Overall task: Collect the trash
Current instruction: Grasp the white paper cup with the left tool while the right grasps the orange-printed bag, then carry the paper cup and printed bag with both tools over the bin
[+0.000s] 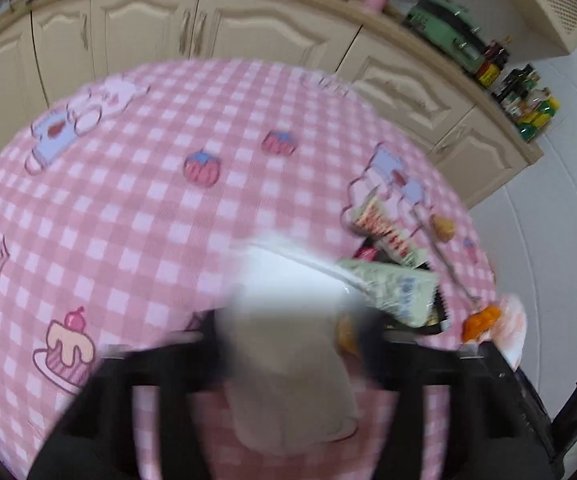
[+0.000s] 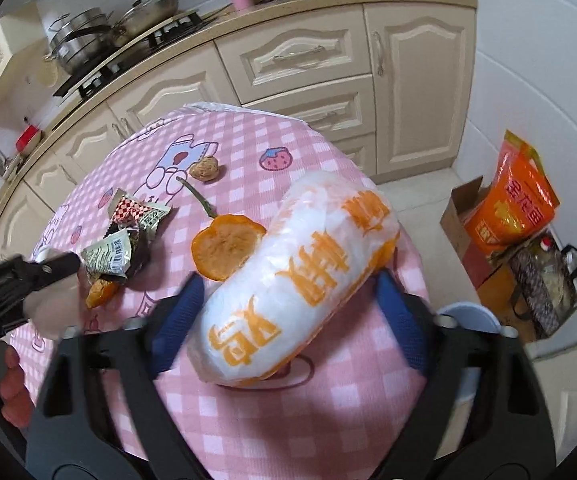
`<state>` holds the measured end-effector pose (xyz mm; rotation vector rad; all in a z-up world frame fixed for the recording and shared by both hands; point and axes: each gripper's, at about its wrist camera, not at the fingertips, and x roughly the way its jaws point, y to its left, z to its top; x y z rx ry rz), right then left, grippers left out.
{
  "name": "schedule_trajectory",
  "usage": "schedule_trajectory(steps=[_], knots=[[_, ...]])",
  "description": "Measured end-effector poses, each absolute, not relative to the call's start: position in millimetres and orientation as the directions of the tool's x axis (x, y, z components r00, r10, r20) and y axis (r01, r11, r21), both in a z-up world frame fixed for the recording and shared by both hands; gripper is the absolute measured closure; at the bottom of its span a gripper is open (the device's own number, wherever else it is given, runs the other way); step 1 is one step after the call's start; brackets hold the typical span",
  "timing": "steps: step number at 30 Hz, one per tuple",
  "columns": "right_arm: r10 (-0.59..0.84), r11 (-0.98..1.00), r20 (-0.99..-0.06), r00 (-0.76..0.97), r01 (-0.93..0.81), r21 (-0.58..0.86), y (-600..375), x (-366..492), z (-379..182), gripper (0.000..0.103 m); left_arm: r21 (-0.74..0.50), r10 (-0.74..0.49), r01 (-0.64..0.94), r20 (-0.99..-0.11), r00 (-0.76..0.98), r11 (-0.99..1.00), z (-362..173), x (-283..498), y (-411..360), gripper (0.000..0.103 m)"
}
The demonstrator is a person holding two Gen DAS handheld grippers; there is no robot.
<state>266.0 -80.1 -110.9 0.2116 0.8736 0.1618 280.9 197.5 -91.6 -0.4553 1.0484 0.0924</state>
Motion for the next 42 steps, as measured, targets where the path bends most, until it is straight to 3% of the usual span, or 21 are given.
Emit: schedule_trajectory(steps=[1, 4, 21, 42], knots=[[0.239, 0.963, -0.739, 0.63, -0.059, 0.261, -81.2, 265.7, -110.8, 0.056, -0.328, -0.147, -0.284, -0.848, 0.509, 0.901, -92.0, 280.0, 198.5, 0.068], [0.271, 0.954, -0.732, 0.625, -0.072, 0.292, -84.6, 262.4, -110.2, 0.066, -0.304, -0.122, -0.277, -0.842, 0.525, 0.911, -88.0, 273.3, 197.2, 0.068], [0.178, 0.952, -0.694, 0.697, 0.055, 0.3, -146.8, 198.6, -87.4, 0.067, -0.291, -0.138, -0.148, -0.765, 0.629, 0.945, -37.2, 215.7, 173.8, 0.068], [-0.009, 0.858, -0.773, 0.634, 0.403, 0.319, -295.1, 102.8, -132.0, 0.066, -0.269, -0.359, 0.246, -0.795, 0.49, 0.931, -60.2, 192.8, -21.1, 0.068]])
